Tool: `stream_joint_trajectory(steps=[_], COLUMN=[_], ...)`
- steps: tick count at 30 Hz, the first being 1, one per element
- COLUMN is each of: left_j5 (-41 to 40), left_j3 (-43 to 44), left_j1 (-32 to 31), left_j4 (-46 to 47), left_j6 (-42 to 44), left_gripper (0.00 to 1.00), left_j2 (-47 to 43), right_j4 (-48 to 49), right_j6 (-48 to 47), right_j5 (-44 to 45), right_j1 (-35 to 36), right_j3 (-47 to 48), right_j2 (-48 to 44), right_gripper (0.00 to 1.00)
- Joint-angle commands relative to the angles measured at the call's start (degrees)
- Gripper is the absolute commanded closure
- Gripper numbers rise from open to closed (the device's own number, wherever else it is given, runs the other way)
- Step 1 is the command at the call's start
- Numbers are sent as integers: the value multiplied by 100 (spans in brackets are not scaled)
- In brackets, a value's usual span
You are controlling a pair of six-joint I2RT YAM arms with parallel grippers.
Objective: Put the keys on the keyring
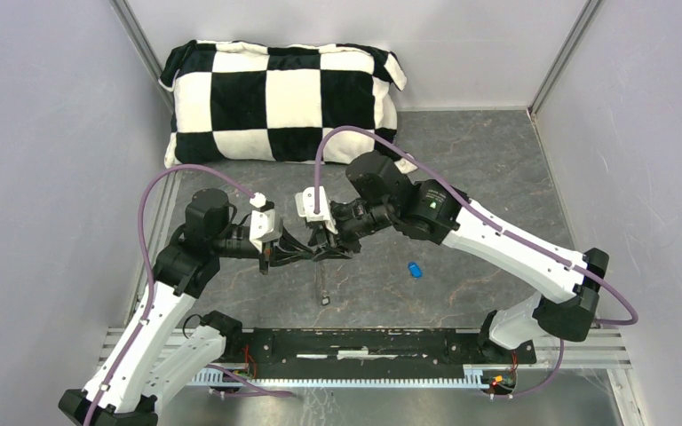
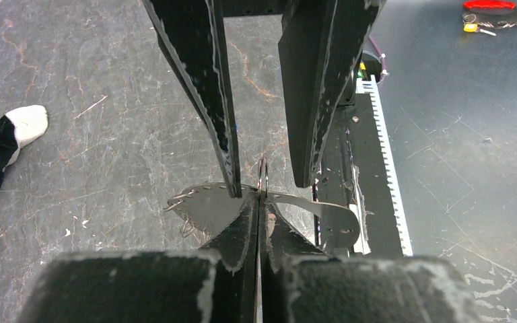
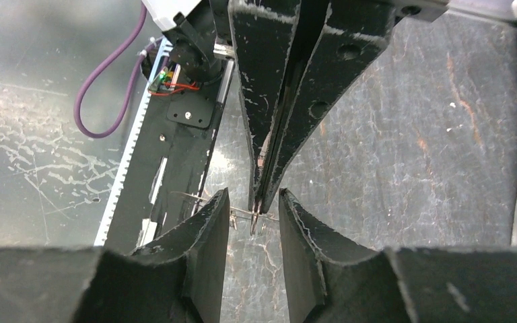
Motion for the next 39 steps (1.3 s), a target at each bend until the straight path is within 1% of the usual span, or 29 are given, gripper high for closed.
stream_joint_trajectory(steps=[1,3,4,5,7,9,11,12,13,14,15,16,17,18,20,25,28,32,35,39], left_j5=[10,9,8,10,18,23,54,61,58,30,-21,-77,-128,-159,-186,142,303,280,208,289], left_j3=[272,271,279,280,280,271,256,261,263,265,258,247,224,197,100,-190,-415,-640,-689,-629], left_j1=[-1,-1,-5,-3,-1,-2,-7,-3,-2,-2,-2,-5,-2,-6,0,0,1,-11,-15,-7], left_j4=[95,97,95,100,99,99,85,88,89,85,80,76,80,80,216,805,1552,2350,2809,2898], left_j6=[248,248,248,248,248,248,255,246,234,212,191,185,194,202,90,-563,-1394,-2081,-2372,-2506], left_gripper=[98,98,98,98,98,98,98,93,82,74,61,54,48,46,46,47,48,48,48,50], left_j2=[-15,-21,-24,-26,-25,-25,-24,-17,-12,-28,-44,-77,-120,-168,-267,-448,-473,-523,-555,-515], right_j4=[-238,-325,-372,-399,-372,-222,127,384,651,895,1235,1569,2042,2484,3498,5435,6142,7092,7433,8018], right_j6=[-136,-166,-186,-188,-189,-143,-59,12,90,172,295,442,583,798,1197,2135,2556,3007,3191,3465], right_j5=[146,223,259,294,368,407,373,379,396,392,353,314,266,222,209,286,408,526,574,762], right_j1=[75,82,90,84,91,85,87,81,82,83,86,77,76,63,51,31,32,28,30,38], right_j3=[310,384,446,476,525,482,232,27,-189,-394,-643,-892,-1243,-1558,-2273,-3333,-3663,-4058,-4155,-4438], right_j2=[114,167,195,211,215,145,-66,-177,-338,-456,-626,-816,-997,-1220,-1597,-2060,-2094,-2104,-1992,-1975], right_gripper=[62,63,67,72,87,99,100,100,100,100,100,100,100,100,100,100,100,100,100,100])
